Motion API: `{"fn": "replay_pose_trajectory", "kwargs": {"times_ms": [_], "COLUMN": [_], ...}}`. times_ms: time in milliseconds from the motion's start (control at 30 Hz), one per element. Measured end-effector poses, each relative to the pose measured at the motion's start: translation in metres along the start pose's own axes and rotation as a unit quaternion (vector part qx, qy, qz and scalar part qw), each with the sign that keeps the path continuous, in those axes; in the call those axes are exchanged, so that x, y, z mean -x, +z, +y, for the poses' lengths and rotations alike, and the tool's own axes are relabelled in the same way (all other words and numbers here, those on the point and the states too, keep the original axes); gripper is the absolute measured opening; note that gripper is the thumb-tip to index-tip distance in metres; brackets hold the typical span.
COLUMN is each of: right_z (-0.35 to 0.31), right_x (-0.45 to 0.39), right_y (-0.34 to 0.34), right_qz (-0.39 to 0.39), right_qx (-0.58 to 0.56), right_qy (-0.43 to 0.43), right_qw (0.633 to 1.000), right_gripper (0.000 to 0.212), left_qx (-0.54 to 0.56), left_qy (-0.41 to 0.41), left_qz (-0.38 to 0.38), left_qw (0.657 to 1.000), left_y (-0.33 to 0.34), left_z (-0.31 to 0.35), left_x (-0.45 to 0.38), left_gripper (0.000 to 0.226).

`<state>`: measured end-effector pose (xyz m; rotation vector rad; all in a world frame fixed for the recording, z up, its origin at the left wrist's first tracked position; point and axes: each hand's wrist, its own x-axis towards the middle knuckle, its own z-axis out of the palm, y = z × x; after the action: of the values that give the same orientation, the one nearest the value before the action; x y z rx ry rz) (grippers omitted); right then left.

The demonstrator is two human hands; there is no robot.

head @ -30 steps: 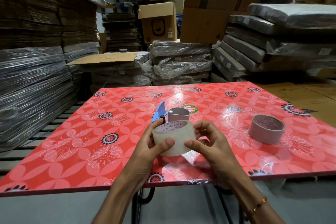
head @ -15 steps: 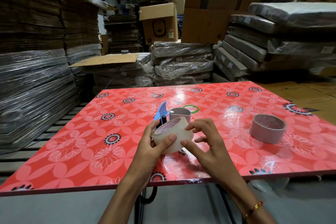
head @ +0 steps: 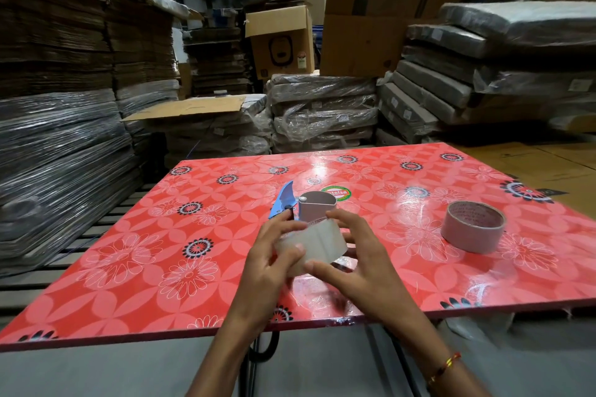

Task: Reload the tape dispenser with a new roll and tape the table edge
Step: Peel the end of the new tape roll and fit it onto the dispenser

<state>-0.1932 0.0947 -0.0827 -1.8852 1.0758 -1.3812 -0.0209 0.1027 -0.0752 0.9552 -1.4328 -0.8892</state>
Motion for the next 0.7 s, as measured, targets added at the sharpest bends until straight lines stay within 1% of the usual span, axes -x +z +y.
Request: {"fn": "replay_pose_trajectory", "kwargs": {"times_ms": [67, 133, 167, 267, 333, 400, 567, 633, 700], "right_z": [0.002, 0.002, 0.002, 0.000, 0.000, -0.001, 0.001, 0.000, -0.001], "right_x": [0.000, 0.000, 0.000, 0.002, 0.002, 0.002, 0.000, -0.001, -0.001], "right_y": [0.004, 0.005, 0.004, -0.003, -0.008, -0.011, -0.015, -0.016, -0.015], "right_qz": [0.011, 0.017, 0.019, 0.021, 0.013, 0.010, 0.015, 0.013, 0.010], "right_qx": [0.047, 0.068, 0.069, 0.017, -0.047, -0.083, -0.103, -0.111, -0.100], "right_qy": [-0.026, -0.050, -0.054, -0.022, 0.018, 0.042, 0.067, 0.073, 0.064], "right_qw": [0.999, 0.996, 0.996, 0.999, 0.999, 0.996, 0.992, 0.991, 0.993], "right_gripper": [0.072, 0.073, 0.073, 0.075, 0.073, 0.070, 0.067, 0.066, 0.064], "left_qx": [-0.067, -0.074, -0.064, -0.016, 0.007, 0.018, 0.067, 0.066, 0.060], "left_qy": [0.045, 0.052, 0.046, 0.015, 0.001, -0.011, -0.032, -0.032, -0.033], "left_qz": [0.005, 0.014, 0.020, 0.029, 0.015, 0.001, -0.036, -0.042, -0.037], "left_qw": [0.997, 0.996, 0.997, 0.999, 1.000, 1.000, 0.997, 0.996, 0.997], "left_y": [0.004, 0.004, 0.003, -0.002, -0.002, -0.002, -0.007, -0.007, -0.005], "left_z": [0.000, 0.000, 0.001, 0.006, 0.010, 0.010, 0.007, 0.008, 0.007], "left_x": [0.002, 0.004, 0.006, 0.009, 0.009, 0.009, 0.007, 0.006, 0.006], "left_gripper": [0.038, 0.033, 0.034, 0.042, 0.048, 0.049, 0.047, 0.049, 0.043]}}
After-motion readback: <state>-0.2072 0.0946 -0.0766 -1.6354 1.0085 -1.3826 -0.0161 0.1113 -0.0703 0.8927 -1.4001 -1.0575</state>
